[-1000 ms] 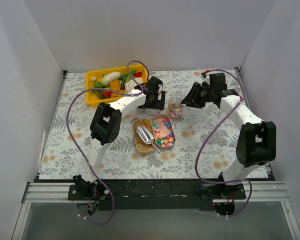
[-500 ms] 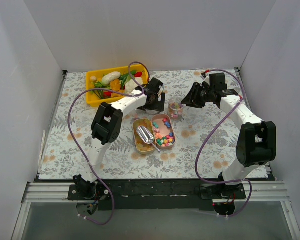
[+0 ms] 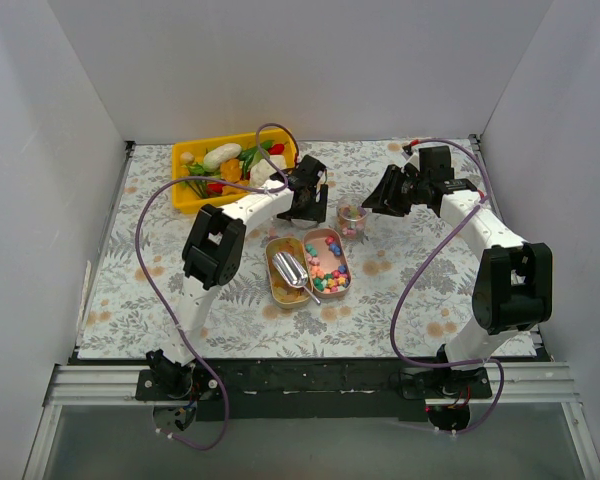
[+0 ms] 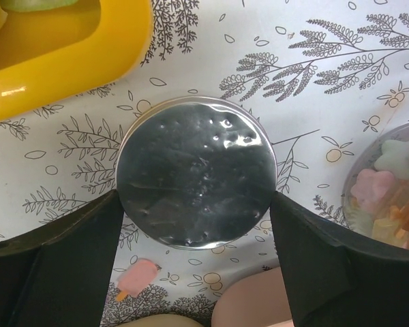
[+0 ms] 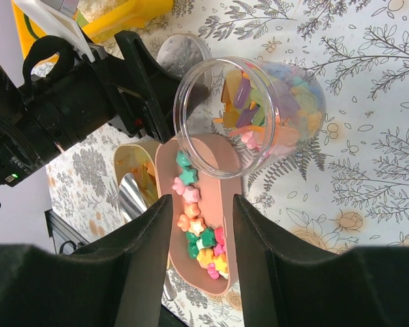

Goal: Pack the candies
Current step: Pick up the bottle lid at the center of the board.

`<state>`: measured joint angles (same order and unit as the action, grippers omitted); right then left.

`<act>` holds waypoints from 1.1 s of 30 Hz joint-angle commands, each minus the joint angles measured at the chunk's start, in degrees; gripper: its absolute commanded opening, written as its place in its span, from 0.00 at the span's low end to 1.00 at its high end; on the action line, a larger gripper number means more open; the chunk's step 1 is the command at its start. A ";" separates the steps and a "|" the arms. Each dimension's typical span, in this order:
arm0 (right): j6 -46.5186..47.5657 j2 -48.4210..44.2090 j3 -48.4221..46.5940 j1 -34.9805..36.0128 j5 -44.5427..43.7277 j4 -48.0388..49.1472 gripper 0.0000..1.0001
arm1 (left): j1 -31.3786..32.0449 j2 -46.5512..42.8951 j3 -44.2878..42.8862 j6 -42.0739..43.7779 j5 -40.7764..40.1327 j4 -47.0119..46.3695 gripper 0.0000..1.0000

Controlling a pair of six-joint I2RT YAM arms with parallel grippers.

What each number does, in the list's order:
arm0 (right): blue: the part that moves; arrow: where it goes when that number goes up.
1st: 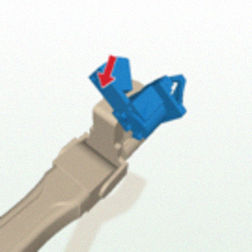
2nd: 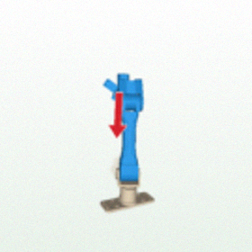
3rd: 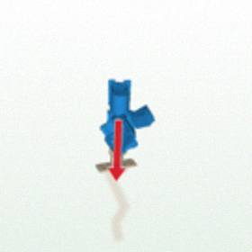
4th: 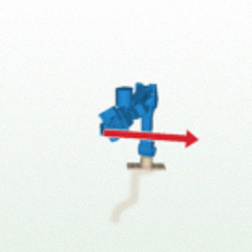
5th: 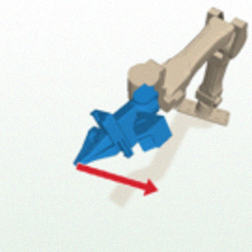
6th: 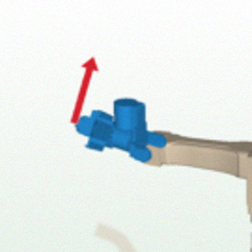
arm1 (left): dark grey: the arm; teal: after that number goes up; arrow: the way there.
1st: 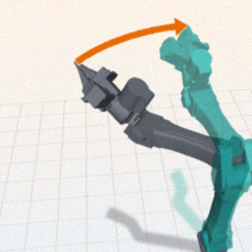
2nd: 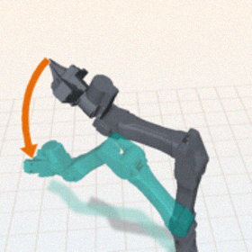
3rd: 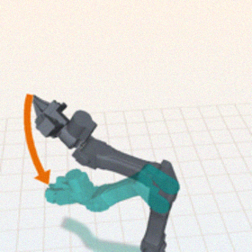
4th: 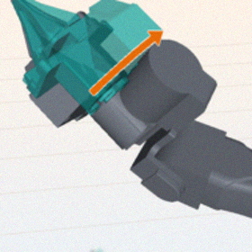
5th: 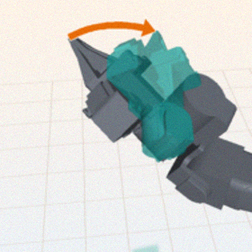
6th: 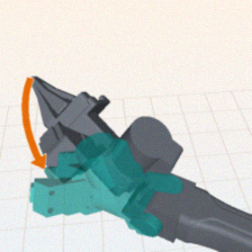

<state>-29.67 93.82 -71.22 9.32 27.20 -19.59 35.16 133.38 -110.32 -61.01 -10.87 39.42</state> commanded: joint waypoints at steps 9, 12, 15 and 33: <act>-0.74 -2.15 -0.67 -0.45 0.31 1.14 0.48 | 0.00 -6.73 -4.46 -0.33 -3.45 1.80 0.38; -1.00 -2.50 -1.29 -0.45 -0.39 0.96 0.48 | 0.00 -9.09 -4.64 -0.42 -2.67 1.63 0.39; -1.18 -2.85 -1.73 -0.36 -1.09 0.87 0.48 | 0.09 -10.94 -4.73 -0.42 -1.17 0.93 0.41; -3.29 -8.04 -2.17 -6.68 -4.70 -1.67 0.48 | 5.97 -12.54 -12.37 4.24 8.50 -0.75 0.49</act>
<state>-32.08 88.36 -71.94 3.86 23.05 -20.75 38.63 122.06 -120.66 -59.11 -5.30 38.44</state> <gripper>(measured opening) 0.479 0.793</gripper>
